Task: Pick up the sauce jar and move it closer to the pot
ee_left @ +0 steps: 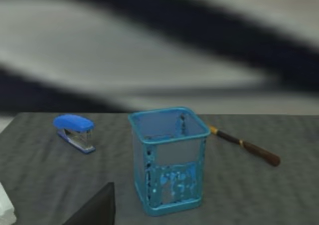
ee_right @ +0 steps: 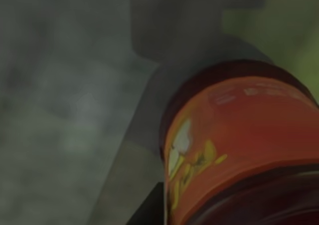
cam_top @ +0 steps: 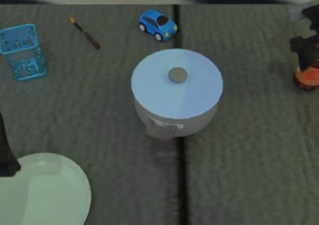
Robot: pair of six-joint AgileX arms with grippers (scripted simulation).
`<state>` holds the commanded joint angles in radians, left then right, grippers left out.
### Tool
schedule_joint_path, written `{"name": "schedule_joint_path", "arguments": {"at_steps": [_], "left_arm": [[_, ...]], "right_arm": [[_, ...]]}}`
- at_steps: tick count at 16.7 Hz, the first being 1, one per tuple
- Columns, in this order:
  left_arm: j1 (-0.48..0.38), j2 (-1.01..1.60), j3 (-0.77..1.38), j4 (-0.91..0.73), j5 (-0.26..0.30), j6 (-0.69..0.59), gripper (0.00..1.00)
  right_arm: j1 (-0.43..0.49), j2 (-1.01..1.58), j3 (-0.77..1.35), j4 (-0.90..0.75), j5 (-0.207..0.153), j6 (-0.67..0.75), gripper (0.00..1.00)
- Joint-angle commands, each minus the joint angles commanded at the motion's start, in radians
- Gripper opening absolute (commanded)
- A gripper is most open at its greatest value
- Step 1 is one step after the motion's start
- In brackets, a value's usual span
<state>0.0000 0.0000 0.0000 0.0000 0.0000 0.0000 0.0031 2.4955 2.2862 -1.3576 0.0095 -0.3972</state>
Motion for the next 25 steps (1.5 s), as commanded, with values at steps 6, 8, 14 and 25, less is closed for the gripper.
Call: {"name": "schedule_joint_path", "arguments": {"at_steps": [6,8,14,25], "left_arm": [[0.0,0.0,0.0,0.0,0.0,0.0,1.0],[0.0,0.0,0.0,0.0,0.0,0.0,1.0],[0.0,0.0,0.0,0.0,0.0,0.0,1.0],[0.0,0.0,0.0,0.0,0.0,0.0,1.0]], "right_arm": [[-0.001,0.0,0.0,0.0,0.0,0.002,0.0],[0.0,-0.015,-0.015,-0.003,-0.001,0.002,0.0],[0.007,-0.295,-0.236,-0.039,-0.003,0.004,0.0],[0.017,-0.476,-0.399,-0.077,-0.006,0.02,0.0]]}}
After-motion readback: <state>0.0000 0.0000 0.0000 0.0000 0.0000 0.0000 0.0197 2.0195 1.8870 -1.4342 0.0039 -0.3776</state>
